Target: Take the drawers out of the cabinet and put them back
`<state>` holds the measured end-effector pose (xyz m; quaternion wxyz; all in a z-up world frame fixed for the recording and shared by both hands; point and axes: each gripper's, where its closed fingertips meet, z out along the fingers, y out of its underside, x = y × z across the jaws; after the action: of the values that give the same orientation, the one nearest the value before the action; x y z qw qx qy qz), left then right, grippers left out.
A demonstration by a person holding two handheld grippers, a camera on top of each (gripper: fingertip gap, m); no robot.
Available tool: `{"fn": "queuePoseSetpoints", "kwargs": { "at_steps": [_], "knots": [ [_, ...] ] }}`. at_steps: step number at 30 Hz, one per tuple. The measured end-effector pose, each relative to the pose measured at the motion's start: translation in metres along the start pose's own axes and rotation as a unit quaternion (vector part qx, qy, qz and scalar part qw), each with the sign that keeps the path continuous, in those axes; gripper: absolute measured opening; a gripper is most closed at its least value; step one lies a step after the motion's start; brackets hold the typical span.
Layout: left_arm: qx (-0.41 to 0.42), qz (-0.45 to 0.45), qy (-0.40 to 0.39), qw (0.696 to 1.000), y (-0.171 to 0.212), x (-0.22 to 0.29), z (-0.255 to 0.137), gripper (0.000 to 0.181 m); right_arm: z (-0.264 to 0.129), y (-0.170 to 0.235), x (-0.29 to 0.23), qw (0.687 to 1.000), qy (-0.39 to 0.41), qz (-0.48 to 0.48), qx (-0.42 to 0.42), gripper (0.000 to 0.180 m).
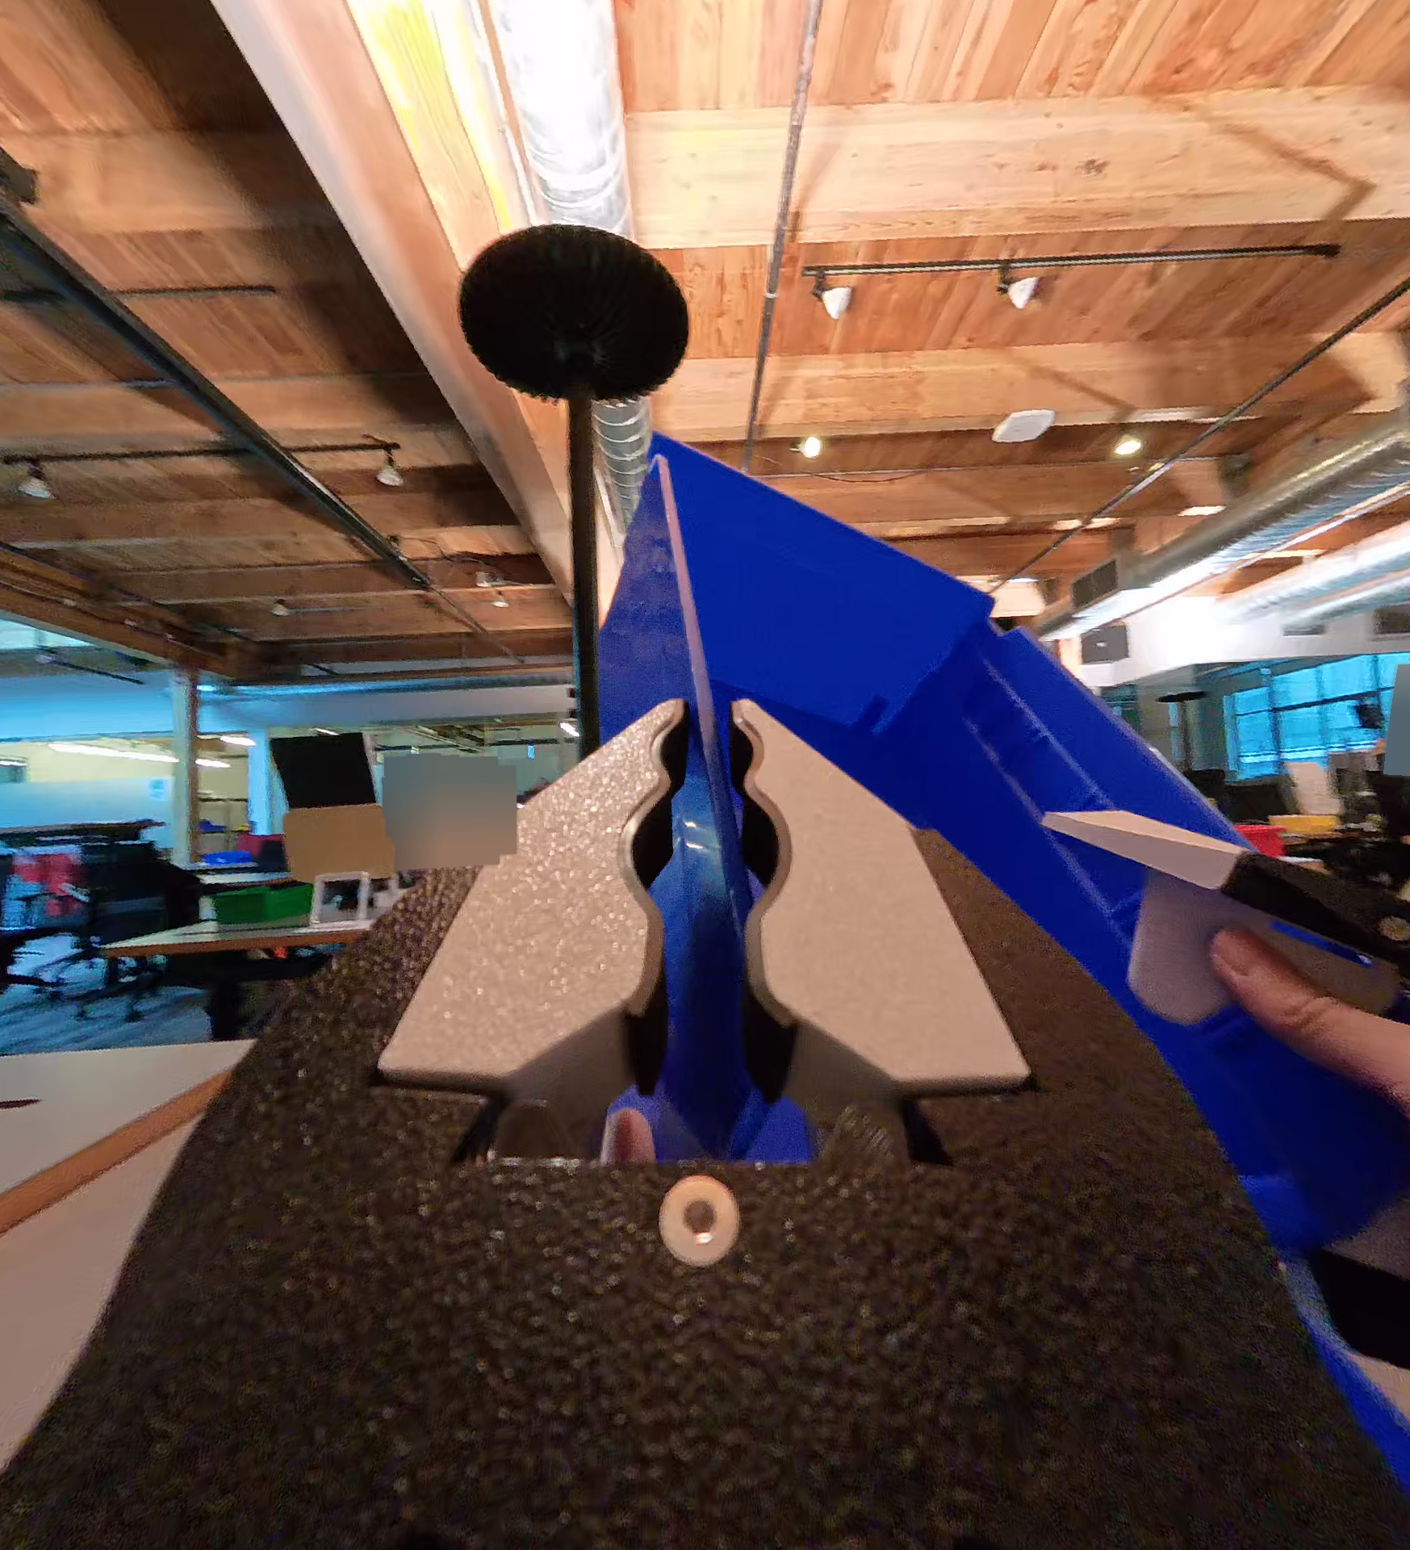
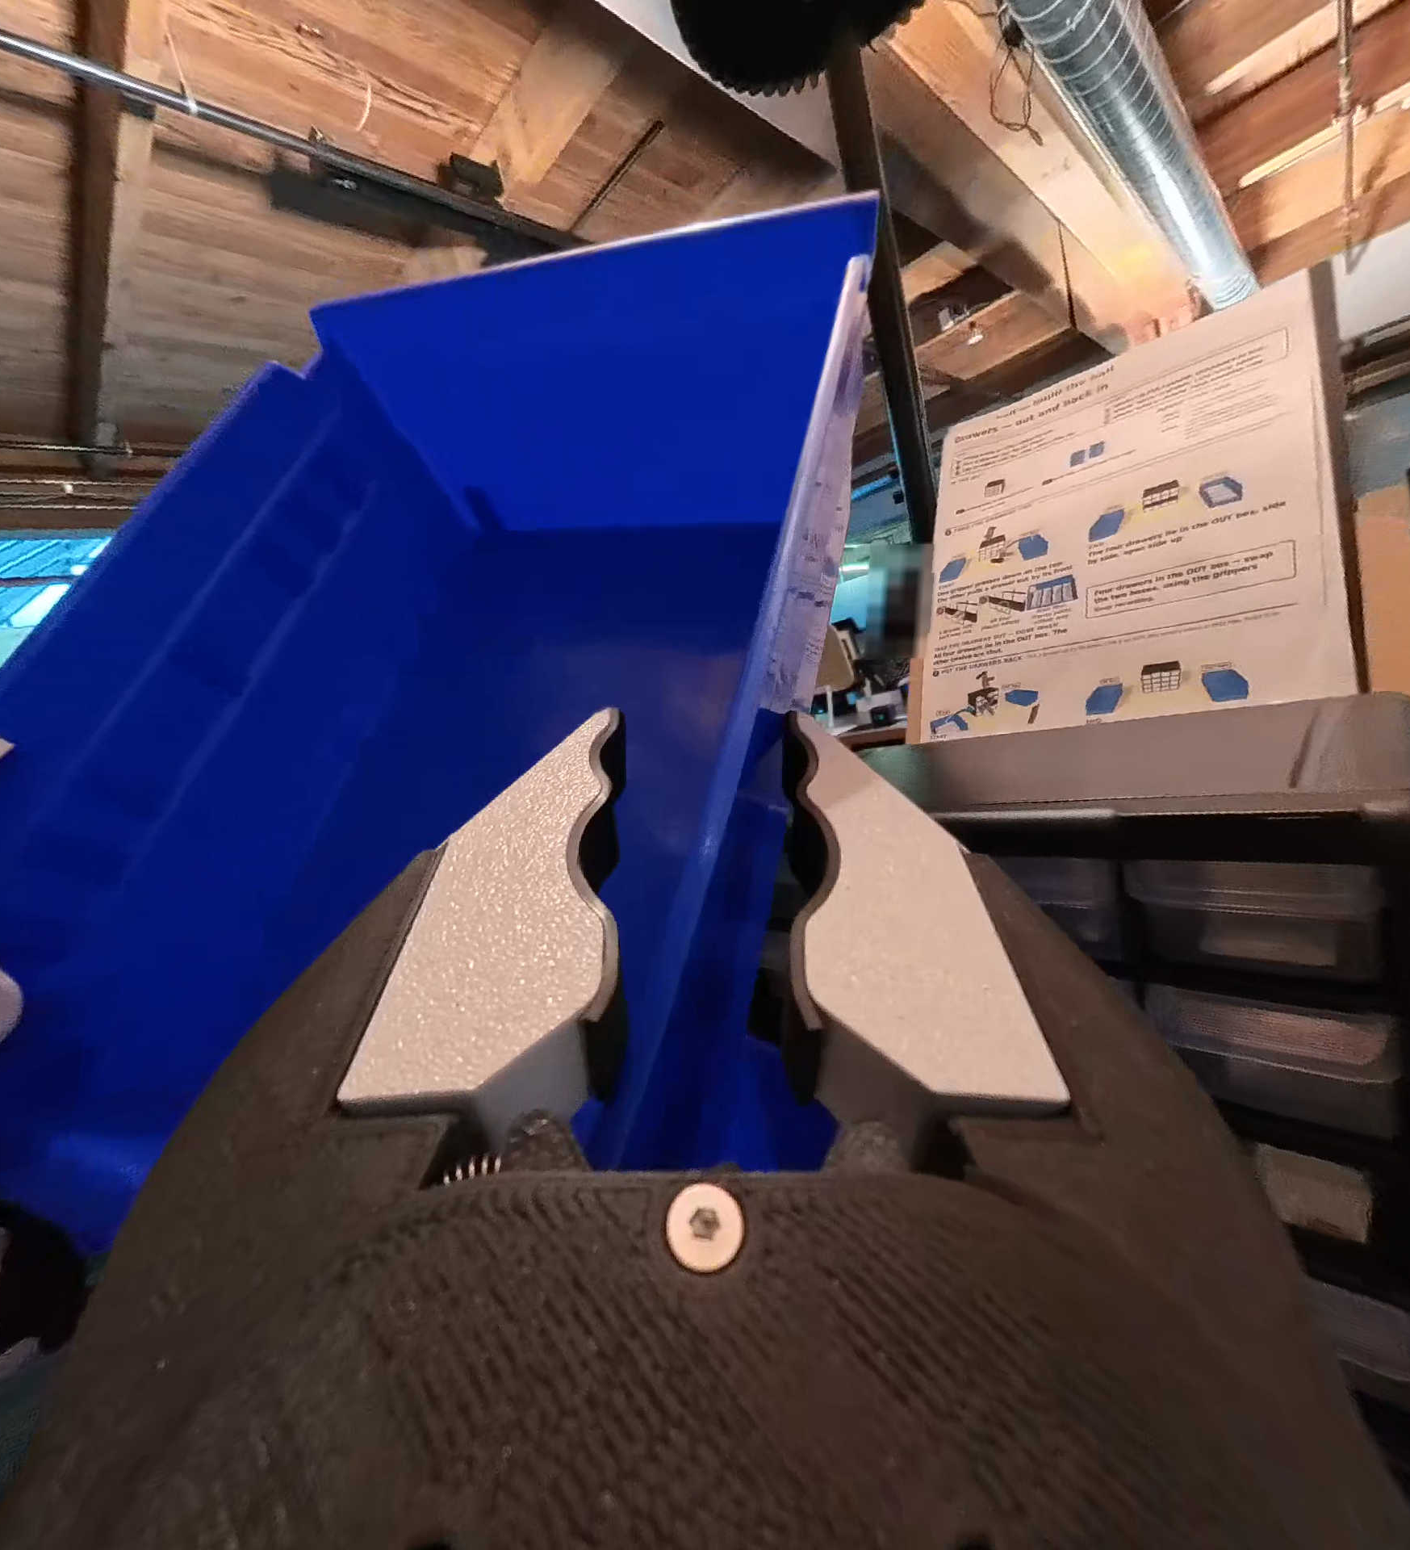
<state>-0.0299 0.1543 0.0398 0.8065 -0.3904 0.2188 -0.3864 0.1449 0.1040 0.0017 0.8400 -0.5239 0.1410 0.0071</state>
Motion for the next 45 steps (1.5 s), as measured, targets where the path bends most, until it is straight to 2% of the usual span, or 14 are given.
{"fn": "queuePoseSetpoints", "kwargs": {
  "at_steps": [4, 8, 10, 11, 15, 19, 22, 24, 28, 31, 34, 39, 45],
  "knots": [
    [0.005, -0.035, 0.063, 0.997, -0.007, 0.025, 0.000, 0.015, -0.016, -0.014, 0.015, 1.000, 0.012, 0.005, 0.011, 0.034],
    [0.024, -0.065, 0.139, 0.988, -0.024, 0.050, -0.008, 0.027, -0.037, -0.051, 0.044, 0.998, 0.053, -0.032, 0.029, 0.031],
    [-0.041, -0.096, 0.168, 0.980, -0.012, 0.054, -0.009, 0.023, -0.055, -0.078, 0.068, 0.992, 0.095, -0.069, 0.036, 0.030],
    [-0.075, -0.112, 0.170, 0.976, -0.003, 0.050, -0.008, 0.028, -0.067, -0.092, 0.082, 0.989, 0.114, -0.082, 0.041, 0.031],
    [-0.195, -0.104, 0.170, 0.960, 0.050, 0.014, -0.014, 0.062, -0.124, -0.139, 0.147, 0.969, 0.205, -0.130, 0.046, 0.030],
    [-0.333, -0.101, 0.196, 0.917, 0.114, -0.008, -0.042, 0.083, -0.178, -0.151, 0.222, 0.945, 0.293, -0.143, 0.012, 0.031],
    [-0.410, -0.114, 0.239, 0.873, 0.153, -0.004, -0.066, 0.082, -0.205, -0.138, 0.272, 0.927, 0.345, -0.147, -0.025, 0.031],
    [-0.470, -0.120, 0.241, 0.841, 0.179, -0.004, -0.077, 0.082, -0.215, -0.121, 0.300, 0.919, 0.367, -0.137, -0.052, 0.031],
    [-0.522, -0.112, 0.230, 0.814, 0.210, -0.004, -0.090, 0.068, -0.226, -0.079, 0.346, 0.908, 0.395, -0.099, -0.094, 0.031],
    [-0.540, -0.119, 0.246, 0.796, 0.216, 0.009, -0.094, 0.067, -0.229, -0.049, 0.374, 0.899, 0.411, -0.078, -0.126, 0.031],
    [-0.588, -0.069, 0.248, 0.767, 0.236, 0.011, -0.107, 0.071, -0.227, -0.030, 0.395, 0.887, 0.424, -0.081, -0.163, 0.031],
    [-0.620, -0.001, 0.247, 0.744, 0.255, 0.007, -0.117, 0.030, -0.215, -0.011, 0.425, 0.883, 0.418, -0.064, -0.203, 0.031],
    [-0.635, -0.006, 0.271, 0.724, 0.253, 0.009, -0.124, 0.020, -0.199, 0.004, 0.453, 0.882, 0.409, -0.038, -0.232, 0.031]
  ]
}}
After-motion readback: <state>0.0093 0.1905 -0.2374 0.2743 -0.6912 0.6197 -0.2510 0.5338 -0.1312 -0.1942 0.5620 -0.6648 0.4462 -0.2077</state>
